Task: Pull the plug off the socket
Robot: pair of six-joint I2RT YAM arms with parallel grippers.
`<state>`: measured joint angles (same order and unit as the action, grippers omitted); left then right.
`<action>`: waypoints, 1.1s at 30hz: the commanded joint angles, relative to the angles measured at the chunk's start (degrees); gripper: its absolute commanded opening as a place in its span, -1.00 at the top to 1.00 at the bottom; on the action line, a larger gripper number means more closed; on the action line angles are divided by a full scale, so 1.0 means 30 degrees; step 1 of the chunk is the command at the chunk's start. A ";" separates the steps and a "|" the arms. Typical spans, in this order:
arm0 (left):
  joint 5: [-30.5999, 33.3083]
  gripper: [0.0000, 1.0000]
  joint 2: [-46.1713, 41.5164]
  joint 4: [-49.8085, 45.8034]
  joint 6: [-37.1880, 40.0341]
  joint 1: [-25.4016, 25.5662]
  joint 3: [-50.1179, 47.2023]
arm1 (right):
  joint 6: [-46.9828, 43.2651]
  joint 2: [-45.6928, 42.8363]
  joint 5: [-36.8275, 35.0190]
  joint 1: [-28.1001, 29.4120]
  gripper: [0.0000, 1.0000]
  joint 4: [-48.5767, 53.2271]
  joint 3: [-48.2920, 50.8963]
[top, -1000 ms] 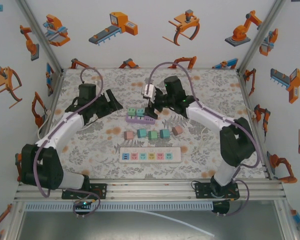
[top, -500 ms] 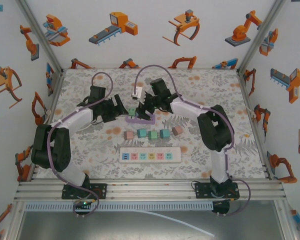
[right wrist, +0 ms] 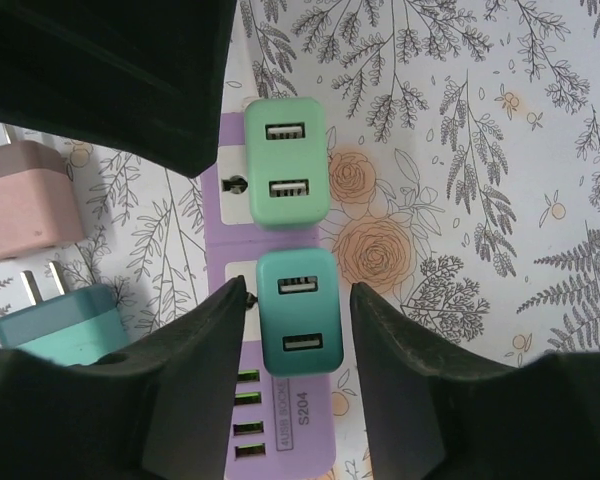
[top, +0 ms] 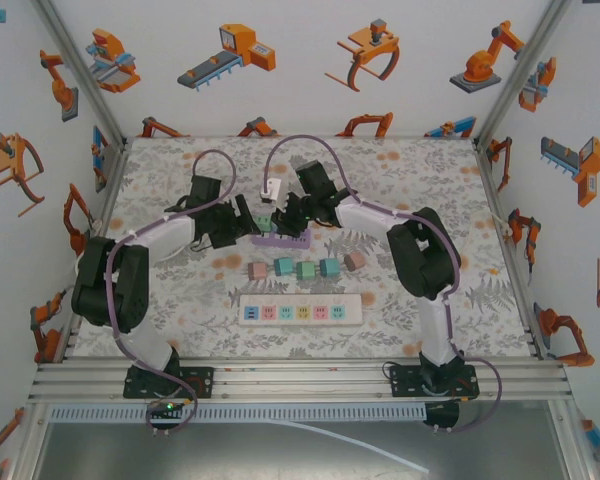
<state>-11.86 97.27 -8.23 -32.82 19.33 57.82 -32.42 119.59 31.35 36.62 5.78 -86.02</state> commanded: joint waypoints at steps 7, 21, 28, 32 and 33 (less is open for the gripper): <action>0.1016 -0.33 0.1088 -0.0849 -0.0632 0.0311 0.0918 | -0.0646 0.0245 0.0000 0.0185 0.27 -0.0070 -0.0624; 0.3679 -0.24 0.2091 -0.2935 -0.1307 0.0523 0.1503 | -0.0751 -0.0130 0.1302 0.0237 0.40 -0.0726 -0.0299; 0.3828 -0.24 0.2123 -0.3007 -0.1451 0.0572 0.1384 | -0.0223 -0.0312 0.1619 0.0227 0.48 -0.1311 -0.0174; 0.3914 -0.24 0.2116 -0.3042 -0.1596 0.0674 0.1322 | -0.0178 -0.0469 0.1721 0.0243 0.52 -0.1370 -0.0186; 0.3951 -0.24 0.2117 -0.3061 -0.1626 0.0703 0.1322 | -0.0189 -0.0517 0.1786 0.0244 0.53 -0.1372 -0.0182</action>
<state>-4.05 102.02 -13.13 -37.39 20.97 62.24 -34.15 119.70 32.80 36.84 5.26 -86.00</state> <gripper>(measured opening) 0.622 0.342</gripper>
